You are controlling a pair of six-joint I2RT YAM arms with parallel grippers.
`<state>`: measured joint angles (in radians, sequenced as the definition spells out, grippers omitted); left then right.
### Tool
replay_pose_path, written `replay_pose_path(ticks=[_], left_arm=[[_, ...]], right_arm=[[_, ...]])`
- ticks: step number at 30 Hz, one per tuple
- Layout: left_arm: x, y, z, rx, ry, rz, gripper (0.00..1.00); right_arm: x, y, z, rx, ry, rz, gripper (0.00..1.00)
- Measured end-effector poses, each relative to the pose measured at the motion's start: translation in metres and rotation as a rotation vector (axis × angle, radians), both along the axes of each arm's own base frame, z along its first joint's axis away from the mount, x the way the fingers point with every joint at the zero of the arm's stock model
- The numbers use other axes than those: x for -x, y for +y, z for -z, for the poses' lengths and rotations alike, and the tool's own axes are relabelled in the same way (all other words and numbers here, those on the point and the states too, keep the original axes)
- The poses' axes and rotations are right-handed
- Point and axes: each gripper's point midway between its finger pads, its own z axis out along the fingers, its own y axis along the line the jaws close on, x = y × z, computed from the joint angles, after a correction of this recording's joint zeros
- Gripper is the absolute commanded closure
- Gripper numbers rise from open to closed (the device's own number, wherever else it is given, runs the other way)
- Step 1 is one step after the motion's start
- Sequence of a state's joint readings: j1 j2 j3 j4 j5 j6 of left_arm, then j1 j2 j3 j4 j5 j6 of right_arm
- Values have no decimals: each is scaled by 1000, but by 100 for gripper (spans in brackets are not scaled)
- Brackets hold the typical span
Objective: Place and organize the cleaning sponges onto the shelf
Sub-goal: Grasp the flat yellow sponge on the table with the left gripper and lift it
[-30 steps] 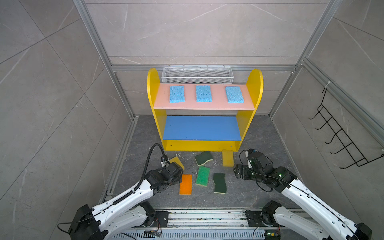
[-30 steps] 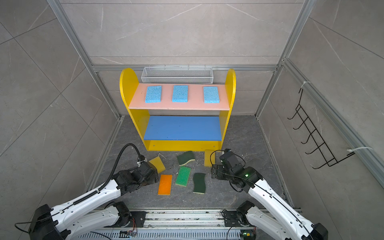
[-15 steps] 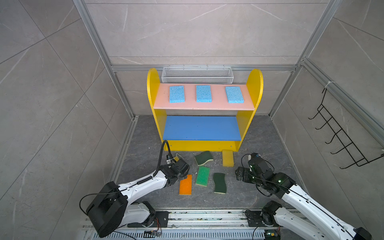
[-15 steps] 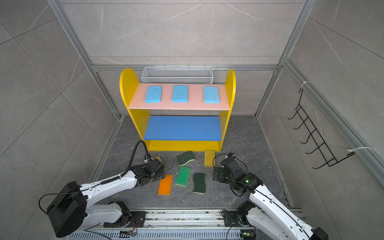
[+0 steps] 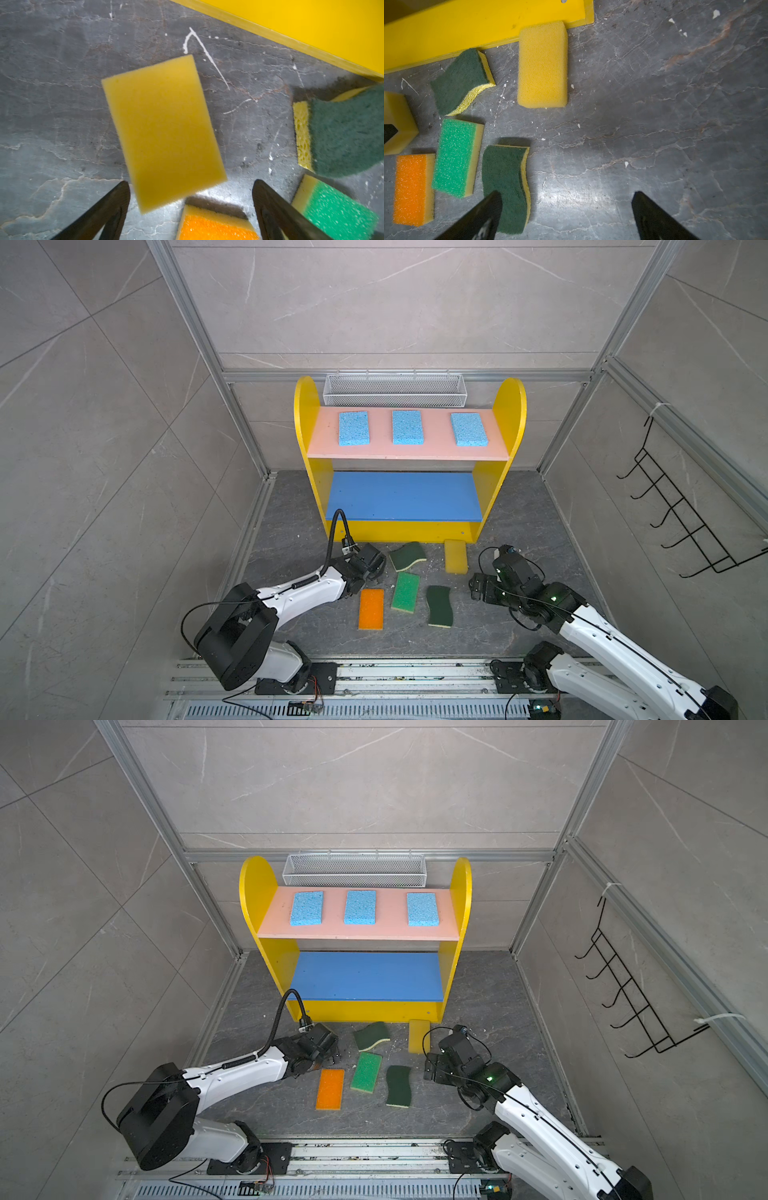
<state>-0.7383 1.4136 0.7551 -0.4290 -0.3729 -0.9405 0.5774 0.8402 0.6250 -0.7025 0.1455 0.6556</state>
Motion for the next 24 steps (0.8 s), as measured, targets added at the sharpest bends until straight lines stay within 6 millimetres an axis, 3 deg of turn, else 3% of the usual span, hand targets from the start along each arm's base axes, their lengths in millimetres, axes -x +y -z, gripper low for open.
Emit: replay_pose_path(ticks=[16,24], left_arm=[[5,17,8,-29,60,-34,5],[0,11,16,-13,66,-35,5]], right_arm=[[-5,4,7,7,17,-2,1],[-5,4,7,6,16,-2,1]])
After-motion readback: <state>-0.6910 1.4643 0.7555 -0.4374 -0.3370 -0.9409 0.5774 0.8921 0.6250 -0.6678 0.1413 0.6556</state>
